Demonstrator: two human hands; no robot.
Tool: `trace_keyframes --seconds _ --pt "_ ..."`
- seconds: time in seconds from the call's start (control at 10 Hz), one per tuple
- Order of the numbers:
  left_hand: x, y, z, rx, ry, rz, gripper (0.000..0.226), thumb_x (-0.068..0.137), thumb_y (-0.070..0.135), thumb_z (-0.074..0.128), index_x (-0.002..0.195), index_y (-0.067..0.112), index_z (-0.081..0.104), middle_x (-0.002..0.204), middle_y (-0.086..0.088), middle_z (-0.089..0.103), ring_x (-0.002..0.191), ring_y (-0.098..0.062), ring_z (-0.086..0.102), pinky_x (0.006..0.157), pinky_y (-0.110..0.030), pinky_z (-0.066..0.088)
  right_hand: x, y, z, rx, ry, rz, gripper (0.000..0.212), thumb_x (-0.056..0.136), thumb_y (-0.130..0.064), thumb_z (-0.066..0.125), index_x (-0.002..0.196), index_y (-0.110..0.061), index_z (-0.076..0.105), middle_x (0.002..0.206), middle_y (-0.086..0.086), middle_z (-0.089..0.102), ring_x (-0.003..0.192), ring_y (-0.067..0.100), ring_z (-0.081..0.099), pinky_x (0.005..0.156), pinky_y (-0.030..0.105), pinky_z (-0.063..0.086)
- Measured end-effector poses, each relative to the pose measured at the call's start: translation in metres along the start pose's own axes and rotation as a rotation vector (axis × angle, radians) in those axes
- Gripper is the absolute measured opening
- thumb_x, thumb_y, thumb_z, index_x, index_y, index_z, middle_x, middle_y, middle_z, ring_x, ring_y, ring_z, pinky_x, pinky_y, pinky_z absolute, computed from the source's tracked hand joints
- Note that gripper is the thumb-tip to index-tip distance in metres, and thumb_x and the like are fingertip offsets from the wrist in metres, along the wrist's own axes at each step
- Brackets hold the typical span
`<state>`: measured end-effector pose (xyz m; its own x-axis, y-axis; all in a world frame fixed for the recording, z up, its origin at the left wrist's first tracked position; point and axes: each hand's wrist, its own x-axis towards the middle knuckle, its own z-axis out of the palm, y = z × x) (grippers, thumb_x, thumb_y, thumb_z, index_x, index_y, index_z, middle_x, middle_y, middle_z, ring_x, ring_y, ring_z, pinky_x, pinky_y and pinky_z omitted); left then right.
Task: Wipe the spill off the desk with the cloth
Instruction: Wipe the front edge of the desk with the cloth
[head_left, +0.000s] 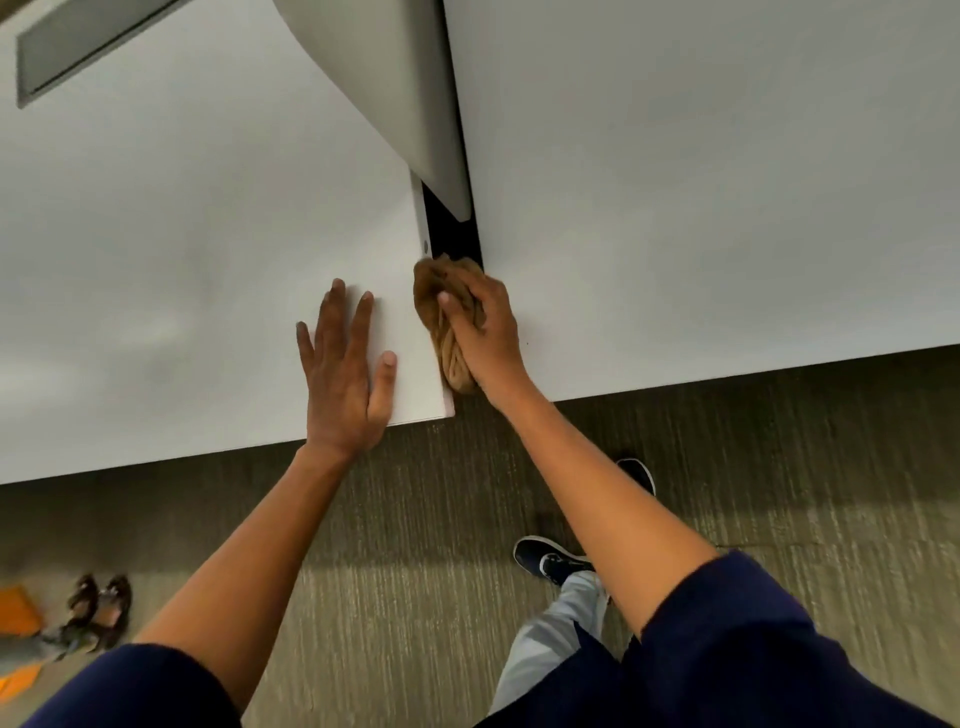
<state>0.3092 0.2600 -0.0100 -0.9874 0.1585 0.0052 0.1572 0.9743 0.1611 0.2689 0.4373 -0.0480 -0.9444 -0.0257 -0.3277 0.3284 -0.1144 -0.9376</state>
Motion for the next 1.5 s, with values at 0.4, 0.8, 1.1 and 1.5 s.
trace_keyframes --seconds 0.4,0.8,1.1,1.5 --pt "0.001 -0.007 0.004 -0.036 -0.03 0.012 0.067 0.101 0.048 0.025 0.16 0.017 0.012 0.168 -0.007 0.002 0.156 -0.024 0.001 0.123 -0.055 0.007 0.087 -0.041 0.0 0.03 -0.078 0.11 0.039 0.101 -0.026 0.053 0.139 -0.015 0.053 0.134 0.008 0.06 0.123 0.023 0.056 0.11 0.04 0.044" --pt "0.001 -0.004 -0.001 -0.052 -0.03 -0.002 0.066 0.1 0.044 0.03 0.159 0.016 0.017 0.168 -0.009 0.005 0.156 -0.022 0.003 0.124 -0.053 0.007 0.006 -0.014 -0.009 0.094 -0.113 0.107 0.043 0.101 -0.023 0.054 0.143 -0.017 0.049 0.142 0.002 0.055 0.129 0.013 0.052 0.111 0.029 0.042" --pt "0.0 -0.004 0.0 -0.034 -0.035 -0.01 0.067 0.1 0.046 0.028 0.159 0.016 0.016 0.168 -0.009 0.004 0.156 -0.023 0.002 0.124 -0.053 0.008 -0.073 0.015 -0.016 0.12 -0.147 0.164 0.036 0.1 -0.028 0.055 0.136 -0.028 0.053 0.137 -0.01 0.052 0.119 -0.003 0.052 0.094 0.01 0.042" --pt "0.0 -0.003 0.0 -0.059 -0.024 -0.017 0.068 0.099 0.045 0.032 0.159 0.017 0.017 0.168 -0.008 0.006 0.156 -0.022 0.003 0.125 -0.051 0.007 0.018 -0.024 -0.002 0.044 0.017 0.131 0.033 0.098 -0.031 0.057 0.129 -0.018 0.059 0.121 0.001 0.066 0.114 0.016 0.061 0.104 0.04 0.049"
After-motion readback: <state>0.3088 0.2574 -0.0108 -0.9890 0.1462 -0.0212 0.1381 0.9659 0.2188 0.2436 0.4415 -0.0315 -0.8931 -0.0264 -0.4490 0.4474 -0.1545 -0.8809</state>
